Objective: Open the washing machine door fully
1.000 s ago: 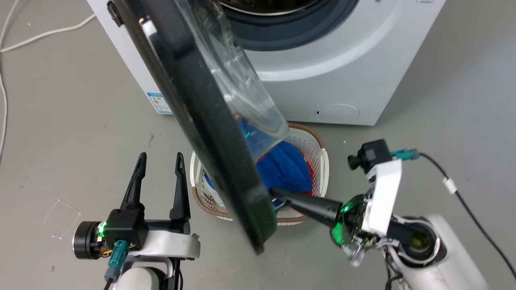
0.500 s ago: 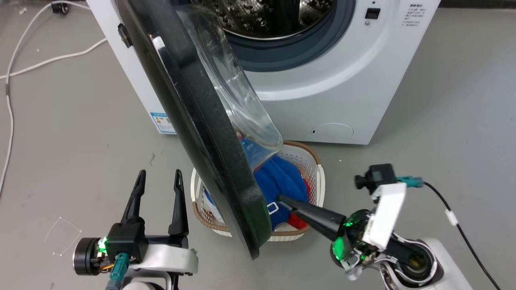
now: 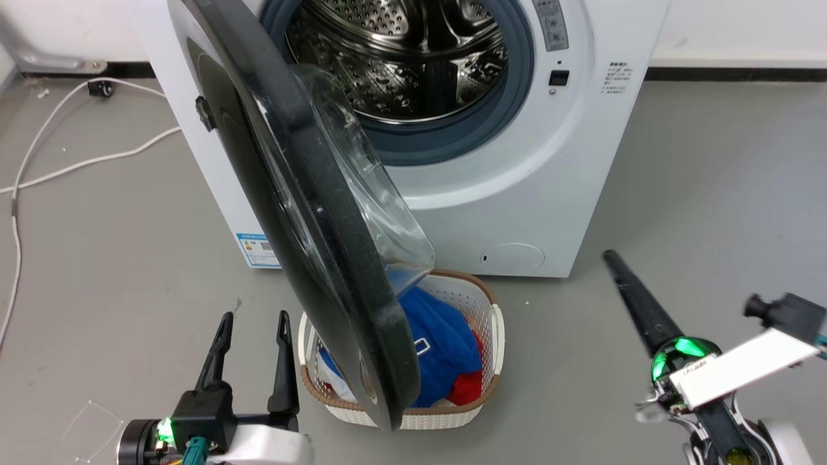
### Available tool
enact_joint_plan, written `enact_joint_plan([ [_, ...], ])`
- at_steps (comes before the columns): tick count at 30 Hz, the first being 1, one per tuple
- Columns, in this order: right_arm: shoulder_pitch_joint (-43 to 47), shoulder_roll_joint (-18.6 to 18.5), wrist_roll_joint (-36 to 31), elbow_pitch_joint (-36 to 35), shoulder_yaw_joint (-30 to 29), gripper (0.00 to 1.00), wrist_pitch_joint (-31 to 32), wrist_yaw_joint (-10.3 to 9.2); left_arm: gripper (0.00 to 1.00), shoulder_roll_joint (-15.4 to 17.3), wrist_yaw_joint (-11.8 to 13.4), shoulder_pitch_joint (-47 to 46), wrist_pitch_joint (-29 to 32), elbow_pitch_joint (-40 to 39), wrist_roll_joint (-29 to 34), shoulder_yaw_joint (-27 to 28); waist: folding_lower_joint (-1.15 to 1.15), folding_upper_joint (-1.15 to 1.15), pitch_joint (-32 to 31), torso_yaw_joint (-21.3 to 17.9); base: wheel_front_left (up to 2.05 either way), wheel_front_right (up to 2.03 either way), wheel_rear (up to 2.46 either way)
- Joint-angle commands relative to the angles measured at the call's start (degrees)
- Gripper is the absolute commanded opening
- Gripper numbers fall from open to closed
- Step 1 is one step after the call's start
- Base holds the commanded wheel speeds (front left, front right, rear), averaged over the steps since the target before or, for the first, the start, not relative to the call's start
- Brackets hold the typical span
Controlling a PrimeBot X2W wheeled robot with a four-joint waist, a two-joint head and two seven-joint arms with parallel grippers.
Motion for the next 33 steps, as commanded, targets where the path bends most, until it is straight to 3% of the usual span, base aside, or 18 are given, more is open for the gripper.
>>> enact_joint_plan([
  [1,1.71,-1.75,-6.56,-1.64,1.13,0.00,-6.15,0.14,1.00,-0.05,0.09,1.03,-0.16,-0.05,0.27,0.23,0.01,0.00,-0.93,-0.28,0.00,0.00,0.00],
  [7,3.49,-8.11,-29.98,-0.23,7.28,0.00,-28.34,0.14,1.00,-0.05,0.25,1.83,-0.16,-0.32,0.13,0.27,0.01,0.00,-1.57,-0.63,0.00,0.00,0.00],
  [10,2.83,-9.59,-43.02,1.61,7.20,0.00,-30.73,0.14,1.00,-0.04,0.13,2.03,-0.16,-0.38,0.07,0.43,0.01,0.00,-1.56,-0.87,0.00,0.00,0.00],
  [13,2.71,-7.98,-58.50,0.00,3.95,0.00,-30.77,0.14,1.00,-0.04,0.19,2.03,-0.16,-0.55,-0.02,0.46,0.01,0.00,-1.32,-0.99,0.00,0.00,0.00],
  [17,5.21,-4.76,-71.50,-0.77,1.24,0.00,-30.81,0.07,1.00,-0.04,0.05,1.63,-0.16,-0.52,-0.10,0.36,0.01,0.00,-1.07,-0.73,0.00,0.00,0.00],
  [27,9.89,0.01,-80.93,0.56,-2.72,0.00,-30.84,0.07,1.00,-0.04,0.28,1.57,-0.16,-0.73,-0.19,0.07,0.01,0.00,-1.08,0.19,0.00,0.00,0.00],
  [33,11.84,1.08,-79.81,0.88,-5.48,0.00,-30.83,0.07,1.00,-0.04,0.43,1.66,-0.16,-0.74,-0.13,0.17,0.01,0.00,-1.03,0.52,0.00,0.00,0.00],
])
